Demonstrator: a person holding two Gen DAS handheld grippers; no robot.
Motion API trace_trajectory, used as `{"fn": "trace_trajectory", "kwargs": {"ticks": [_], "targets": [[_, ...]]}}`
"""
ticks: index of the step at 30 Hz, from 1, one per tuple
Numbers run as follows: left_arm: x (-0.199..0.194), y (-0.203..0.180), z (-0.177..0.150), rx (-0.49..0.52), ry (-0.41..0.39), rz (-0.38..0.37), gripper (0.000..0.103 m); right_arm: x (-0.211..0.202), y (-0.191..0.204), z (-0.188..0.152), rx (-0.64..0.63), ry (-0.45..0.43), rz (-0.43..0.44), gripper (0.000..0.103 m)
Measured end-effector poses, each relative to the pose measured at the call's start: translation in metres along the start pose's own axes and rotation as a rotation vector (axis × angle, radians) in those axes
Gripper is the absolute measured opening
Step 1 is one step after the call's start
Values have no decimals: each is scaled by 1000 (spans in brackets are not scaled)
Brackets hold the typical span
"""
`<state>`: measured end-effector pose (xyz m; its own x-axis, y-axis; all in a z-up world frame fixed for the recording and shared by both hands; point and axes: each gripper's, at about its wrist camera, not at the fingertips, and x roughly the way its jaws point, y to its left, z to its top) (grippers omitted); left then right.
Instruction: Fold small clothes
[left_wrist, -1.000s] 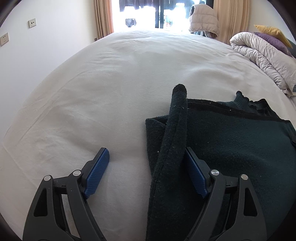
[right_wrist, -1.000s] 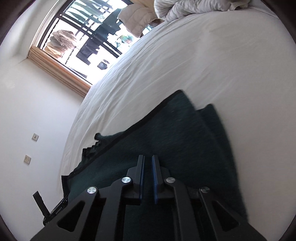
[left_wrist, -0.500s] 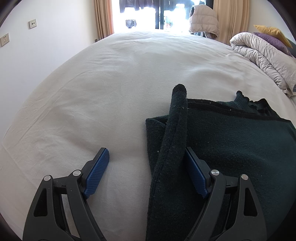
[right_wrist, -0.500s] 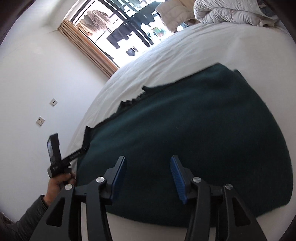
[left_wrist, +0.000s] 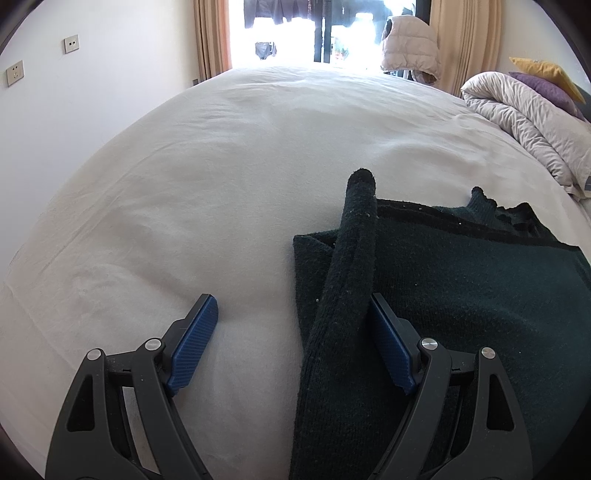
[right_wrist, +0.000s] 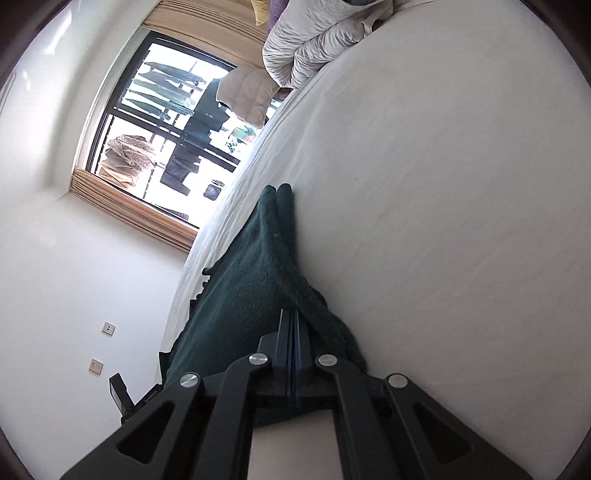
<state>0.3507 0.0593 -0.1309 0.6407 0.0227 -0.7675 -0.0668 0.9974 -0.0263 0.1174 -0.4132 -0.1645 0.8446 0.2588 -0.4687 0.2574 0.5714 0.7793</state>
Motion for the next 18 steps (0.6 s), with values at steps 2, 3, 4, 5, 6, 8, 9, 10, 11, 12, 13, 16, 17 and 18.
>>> {"fn": "trace_trajectory", "kwargs": {"ticks": [2,3,4,5,6,8,9,10,11,12,13,16,17,18], "targets": [[-1,1,0,-7,-3,-2,83,0,0,0,5,-13,4,0],[-2,1,0,-11,-4,-3,83,0,-3,0,13,-18,15,0],[-3,1,0,-15,-3,-4,83,1,-5,0,22,-21,24,0],[-4,3,1,-23,0,-8,83,1,-6,0,23,-22,25,0],[-6,4,0,-34,3,-15,83,2,-5,0,18,-23,23,0],[-14,9,-1,-59,24,-31,83,2,-5,0,16,-27,27,0],[-19,12,-4,-78,31,-38,83,2,-5,-1,18,-29,33,0],[-26,17,-9,-105,31,-53,83,2,-6,-1,21,-31,41,0],[-34,22,-15,-139,32,-76,83,1,-8,-1,24,-33,47,0],[-42,27,-22,-175,35,-103,83,0,-8,0,26,-37,53,0],[-51,32,-30,-214,34,-131,83,0,-9,-1,29,-40,61,0],[-78,40,-58,-305,35,-191,83,-5,-12,-1,49,-62,80,0],[-86,40,-67,-316,38,-214,83,-8,-14,-1,54,-71,87,0],[-95,39,-76,-330,36,-242,83,-10,-15,-1,60,-81,94,1]]}}
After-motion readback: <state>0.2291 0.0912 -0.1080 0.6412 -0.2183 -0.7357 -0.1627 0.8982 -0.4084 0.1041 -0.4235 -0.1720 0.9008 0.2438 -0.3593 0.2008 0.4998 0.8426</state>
